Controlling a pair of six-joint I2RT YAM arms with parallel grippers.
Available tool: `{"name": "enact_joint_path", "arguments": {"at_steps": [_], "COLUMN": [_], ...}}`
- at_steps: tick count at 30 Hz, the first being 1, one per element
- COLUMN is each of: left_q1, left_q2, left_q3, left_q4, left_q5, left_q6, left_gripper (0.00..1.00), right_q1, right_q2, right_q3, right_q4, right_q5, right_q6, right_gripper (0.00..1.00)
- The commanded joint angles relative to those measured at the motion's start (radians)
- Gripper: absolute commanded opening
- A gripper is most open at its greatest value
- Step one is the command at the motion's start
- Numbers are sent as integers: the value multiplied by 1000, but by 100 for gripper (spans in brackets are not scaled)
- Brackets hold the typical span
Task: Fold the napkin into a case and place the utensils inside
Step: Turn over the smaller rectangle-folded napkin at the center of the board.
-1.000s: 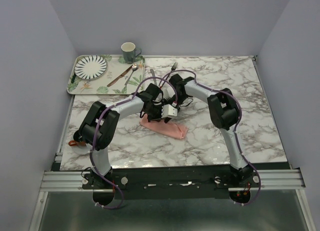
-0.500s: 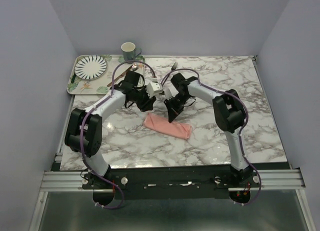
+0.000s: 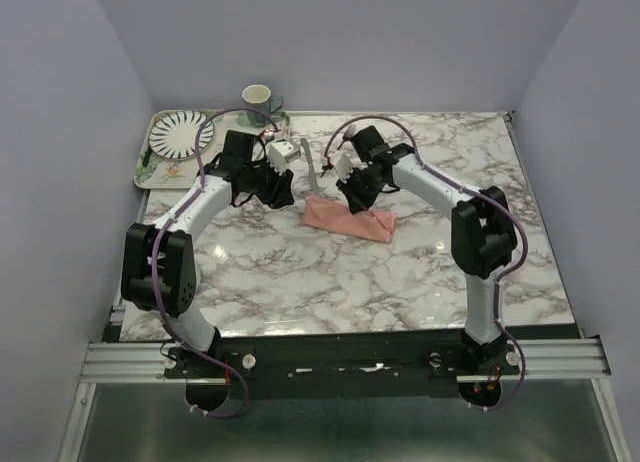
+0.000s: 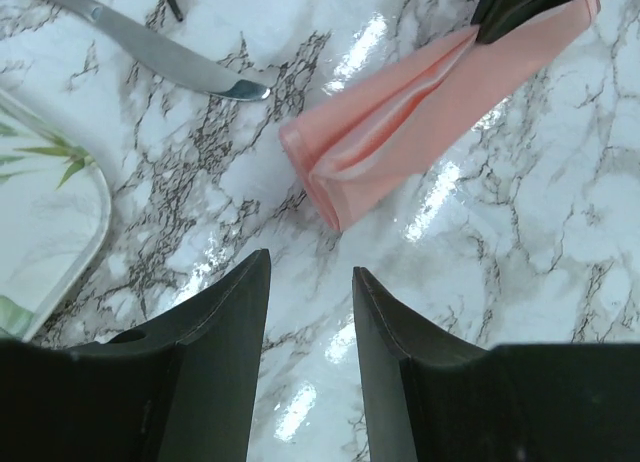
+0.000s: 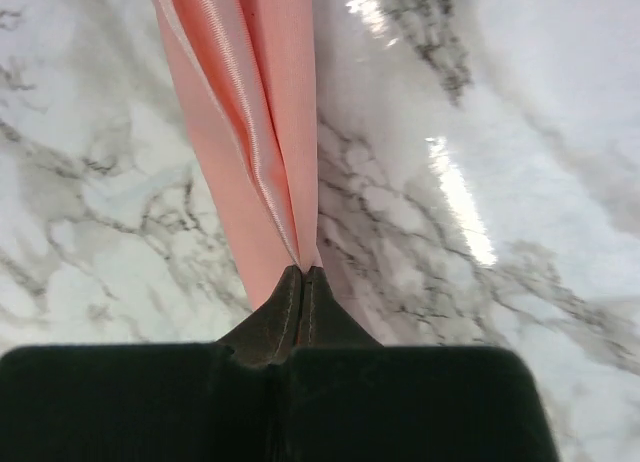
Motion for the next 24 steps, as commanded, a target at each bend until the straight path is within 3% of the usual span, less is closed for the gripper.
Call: {"name": "enact_joint_path", "arguments": {"at_steps": [1,15,24], "left_q1": [42,73,86], "left_q2": [23,25,-9], "left_q3": [30,4,-47], "left_q4": [33,44,51], "left_q5": [36,27,17], "left_q6": [-81,-107,-104], "left_gripper": [50,50,50], "right_q1": [-3,93,216], "right_q2": [-87,-236,-310], "right_q3": [-53,-389,-596], "right_q4": [183,653,796], "right_q5": [159,366,479], "right_q6": [-87,-185,-210], "right_gripper": [1,1,1]}}
